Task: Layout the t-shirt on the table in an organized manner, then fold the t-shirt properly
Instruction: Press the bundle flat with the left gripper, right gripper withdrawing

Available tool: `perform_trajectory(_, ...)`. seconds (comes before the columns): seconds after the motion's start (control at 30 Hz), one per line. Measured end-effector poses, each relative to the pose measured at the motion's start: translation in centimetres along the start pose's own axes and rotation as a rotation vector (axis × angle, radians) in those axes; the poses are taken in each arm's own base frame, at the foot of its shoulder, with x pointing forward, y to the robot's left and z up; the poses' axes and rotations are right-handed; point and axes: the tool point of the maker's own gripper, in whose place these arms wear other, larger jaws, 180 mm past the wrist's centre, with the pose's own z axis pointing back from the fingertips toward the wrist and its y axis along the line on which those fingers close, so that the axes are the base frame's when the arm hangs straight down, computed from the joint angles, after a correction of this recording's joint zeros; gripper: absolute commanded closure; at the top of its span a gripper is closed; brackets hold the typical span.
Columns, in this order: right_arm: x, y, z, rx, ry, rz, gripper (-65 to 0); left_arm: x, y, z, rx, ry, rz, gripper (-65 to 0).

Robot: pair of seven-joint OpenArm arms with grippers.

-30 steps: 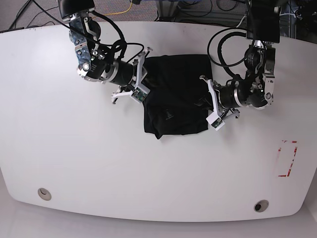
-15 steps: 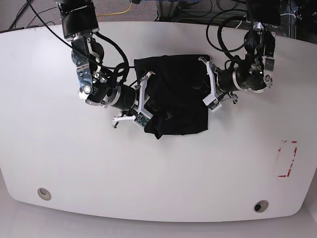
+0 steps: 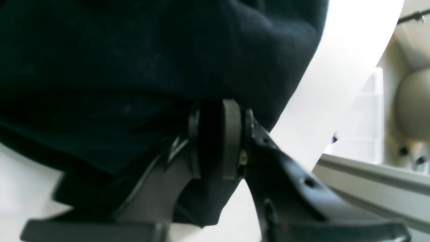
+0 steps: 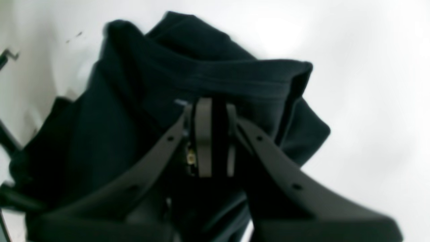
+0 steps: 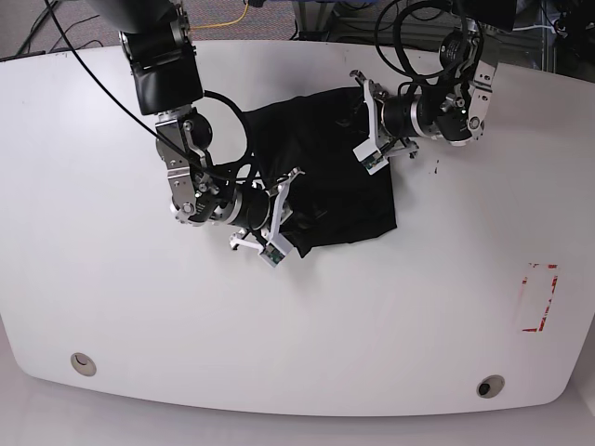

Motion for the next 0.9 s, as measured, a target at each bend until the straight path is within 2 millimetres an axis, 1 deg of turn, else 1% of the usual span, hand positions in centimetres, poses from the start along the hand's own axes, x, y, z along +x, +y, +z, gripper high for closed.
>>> perform_trajectory(0.07, -0.4, -1.0, -0.4, -0.008, 0.003, -0.021, -5.2, -0.7, 0.2, -0.2, -0.004, 0.009, 0.022, -7.5)
perform_trajectory(0.2, -0.6, -2.2, -1.0, -0.012, 0.001, -0.043, -5.2, -1.2, 0.6, -0.2, -0.018, -0.002, 0.056, -7.5)
perform_trajectory(0.27, -0.3, -2.8, -1.0, -0.018, -0.025, -0.051, -5.2, -1.5, 0.8, -0.1, -0.021, 0.005, 0.06, -7.5)
perform_trajectory(0.37, -0.6, -3.5, -0.8, -0.028, -0.022, -0.059, -5.2, -1.9, 1.1, 0.2, -0.019, 0.01, 0.057, -7.5)
perform_trajectory(0.53, -0.6, -3.9, -0.3, -0.043, 0.006, -0.035, -5.2, -2.1, 1.6, 1.1, 0.0, 0.029, 0.024, -7.5)
perform_trajectory(0.6, 0.1, -3.8, 0.2, -0.048, 0.006, -0.006, -5.2, -2.1, 2.0, 1.6, 0.025, 0.044, -0.001, -7.5)
perform_trajectory(0.67, 1.5, -3.7, 0.8, -0.052, -0.007, 0.036, -5.1, -2.0, 2.5, 2.2, 0.058, 0.059, -0.019, -7.5)
perform_trajectory(0.73, 3.1, -3.5, 1.6, -0.061, -0.016, 0.091, -5.1, -1.4, 3.1, 2.9, 0.094, 0.056, -0.038, -7.5)
perform_trajectory(0.8, 4.3, -3.2, 2.3, -0.07, -0.028, 0.124, -5.1, -0.4, 3.3, 3.4, 0.111, 0.035, -0.062, -7.5)
perform_trajectory(0.87, 5.0, -3.1, 3.3, -0.096, -0.029, 0.147, -5.1, 1.1, 3.4, 3.9, 0.123, 0.006, -0.096, -7.5)
perform_trajectory(0.9, 5.1, -2.9, 3.8, -0.103, -0.04, 0.146, -5.1, 2.4, 3.3, 4.2, 0.125, -0.026, -0.119, -7.5)
